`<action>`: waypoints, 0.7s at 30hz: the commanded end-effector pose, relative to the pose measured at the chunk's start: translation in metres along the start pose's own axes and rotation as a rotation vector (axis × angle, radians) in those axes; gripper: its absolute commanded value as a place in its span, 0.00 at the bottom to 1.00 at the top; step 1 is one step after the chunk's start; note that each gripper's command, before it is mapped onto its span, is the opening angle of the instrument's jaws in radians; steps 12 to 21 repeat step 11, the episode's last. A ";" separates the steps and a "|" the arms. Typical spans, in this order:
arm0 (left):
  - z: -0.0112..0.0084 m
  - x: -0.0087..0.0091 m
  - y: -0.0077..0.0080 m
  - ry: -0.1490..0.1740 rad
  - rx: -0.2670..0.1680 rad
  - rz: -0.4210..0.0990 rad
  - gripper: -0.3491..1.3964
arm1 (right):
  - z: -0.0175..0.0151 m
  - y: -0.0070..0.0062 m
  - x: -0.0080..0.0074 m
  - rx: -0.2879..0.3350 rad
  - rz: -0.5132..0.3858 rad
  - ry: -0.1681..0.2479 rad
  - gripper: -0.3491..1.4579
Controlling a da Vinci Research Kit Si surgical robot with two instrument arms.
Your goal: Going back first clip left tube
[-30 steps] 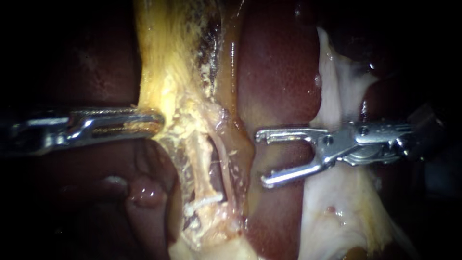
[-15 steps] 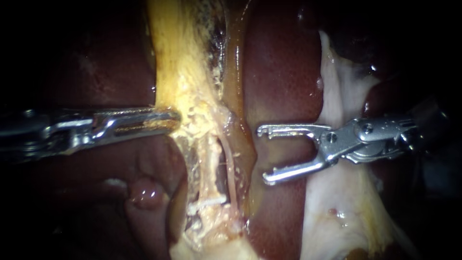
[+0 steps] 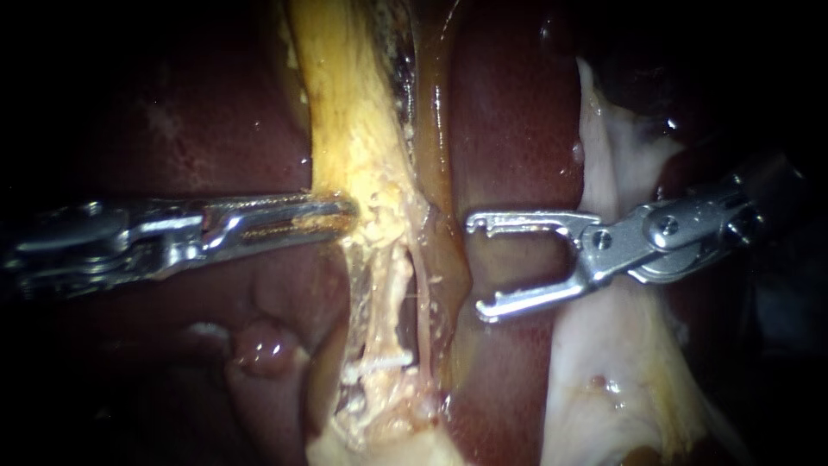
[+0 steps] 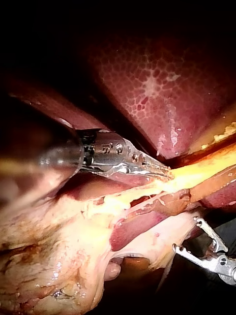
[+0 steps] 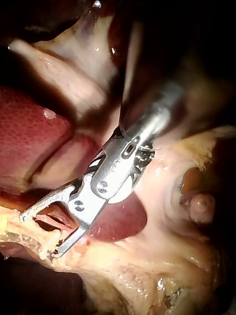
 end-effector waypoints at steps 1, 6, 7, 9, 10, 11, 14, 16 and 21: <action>0.0000 0.0000 0.0000 0.001 0.000 0.001 0.11 | 0.0000 0.0001 0.0000 0.001 -0.001 0.000 0.51; 0.0001 0.0000 0.0000 0.002 0.001 0.002 0.11 | 0.0000 0.0001 0.0000 0.000 -0.001 0.000 0.51; 0.0001 0.0000 -0.0001 0.002 0.001 0.002 0.10 | 0.0000 0.0001 0.0000 0.001 -0.001 0.000 0.51; 0.0001 0.0000 -0.0001 0.002 0.002 0.002 0.10 | 0.0000 0.0000 0.0000 0.001 -0.001 0.000 0.51; 0.0001 -0.0001 -0.0001 0.002 0.002 0.003 0.10 | -0.0001 0.0000 0.0000 0.001 -0.001 0.000 0.51; 0.0001 -0.0001 0.0000 0.002 0.002 -0.003 0.10 | -0.0001 0.0000 0.0000 0.001 -0.001 0.000 0.51; 0.0001 -0.0001 0.0000 0.002 0.002 -0.003 0.10 | -0.0001 0.0000 0.0000 0.001 -0.001 0.000 0.51; 0.0001 -0.0001 0.0000 0.002 0.002 -0.003 0.10 | -0.0001 0.0000 0.0000 0.001 -0.001 0.000 0.51; 0.0001 -0.0001 0.0000 0.002 0.002 -0.003 0.10 | -0.0001 0.0000 0.0000 0.001 -0.001 0.000 0.51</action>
